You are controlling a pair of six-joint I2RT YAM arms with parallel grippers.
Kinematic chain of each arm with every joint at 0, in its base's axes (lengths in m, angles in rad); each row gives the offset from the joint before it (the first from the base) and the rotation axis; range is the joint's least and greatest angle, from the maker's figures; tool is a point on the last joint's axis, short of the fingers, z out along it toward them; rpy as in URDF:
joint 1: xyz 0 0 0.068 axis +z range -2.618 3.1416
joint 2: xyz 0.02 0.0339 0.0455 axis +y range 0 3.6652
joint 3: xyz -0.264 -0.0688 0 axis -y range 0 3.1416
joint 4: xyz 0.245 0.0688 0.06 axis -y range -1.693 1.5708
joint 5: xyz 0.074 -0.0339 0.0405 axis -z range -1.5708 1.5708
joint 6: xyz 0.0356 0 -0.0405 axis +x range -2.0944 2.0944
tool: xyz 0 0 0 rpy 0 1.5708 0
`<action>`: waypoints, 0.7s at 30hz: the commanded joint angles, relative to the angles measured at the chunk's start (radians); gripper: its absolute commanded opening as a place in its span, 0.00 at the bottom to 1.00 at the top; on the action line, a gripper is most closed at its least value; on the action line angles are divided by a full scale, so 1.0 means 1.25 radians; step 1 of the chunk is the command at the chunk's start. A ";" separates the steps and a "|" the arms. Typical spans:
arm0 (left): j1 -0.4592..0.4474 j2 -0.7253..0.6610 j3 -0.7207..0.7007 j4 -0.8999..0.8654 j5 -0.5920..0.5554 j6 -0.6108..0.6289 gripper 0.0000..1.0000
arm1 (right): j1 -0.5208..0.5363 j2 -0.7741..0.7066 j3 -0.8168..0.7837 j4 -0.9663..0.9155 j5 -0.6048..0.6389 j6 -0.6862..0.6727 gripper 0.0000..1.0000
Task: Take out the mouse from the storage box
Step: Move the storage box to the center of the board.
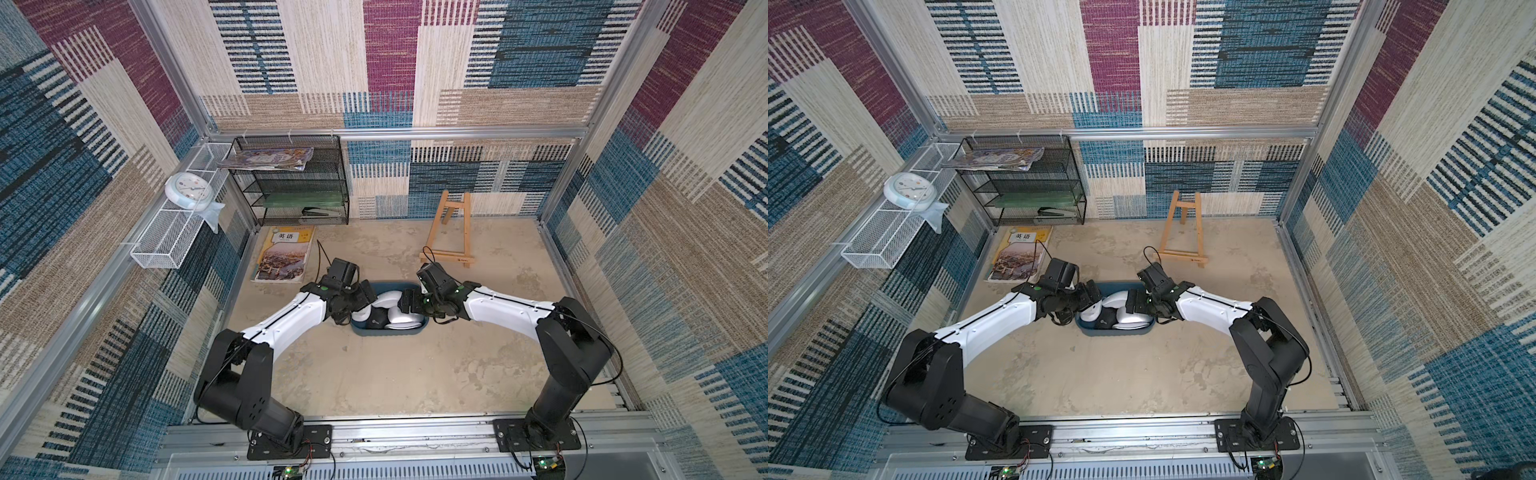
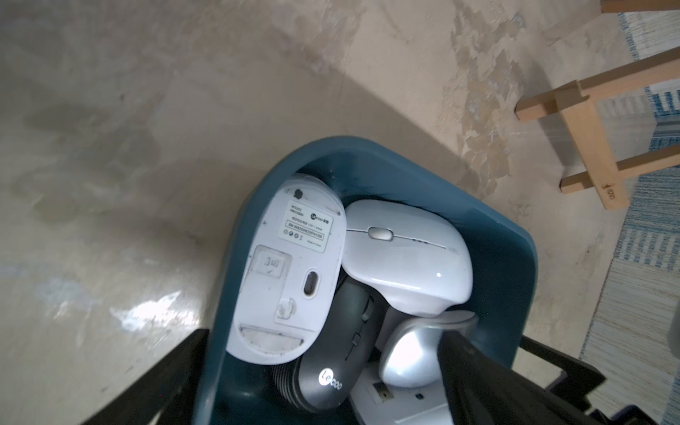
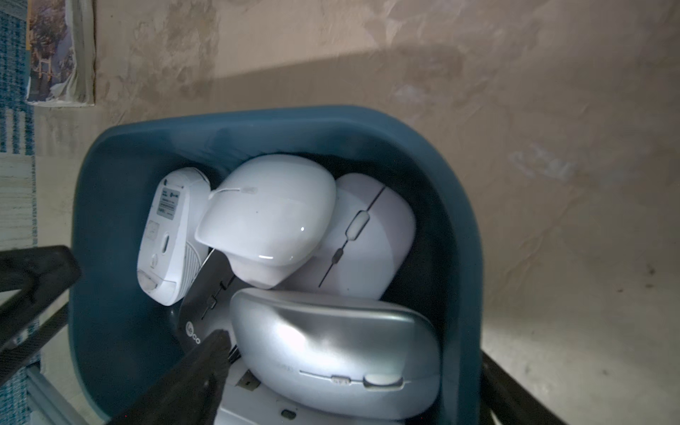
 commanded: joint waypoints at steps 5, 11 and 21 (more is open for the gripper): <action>0.008 0.124 0.147 0.033 0.099 0.037 0.99 | -0.019 0.082 0.101 0.051 -0.060 -0.070 0.94; 0.016 0.140 0.163 0.013 0.073 0.020 0.99 | -0.039 0.090 0.111 0.052 -0.042 -0.078 0.94; 0.041 0.135 0.165 0.006 0.055 0.025 0.99 | -0.068 0.073 0.089 0.043 -0.007 -0.110 0.99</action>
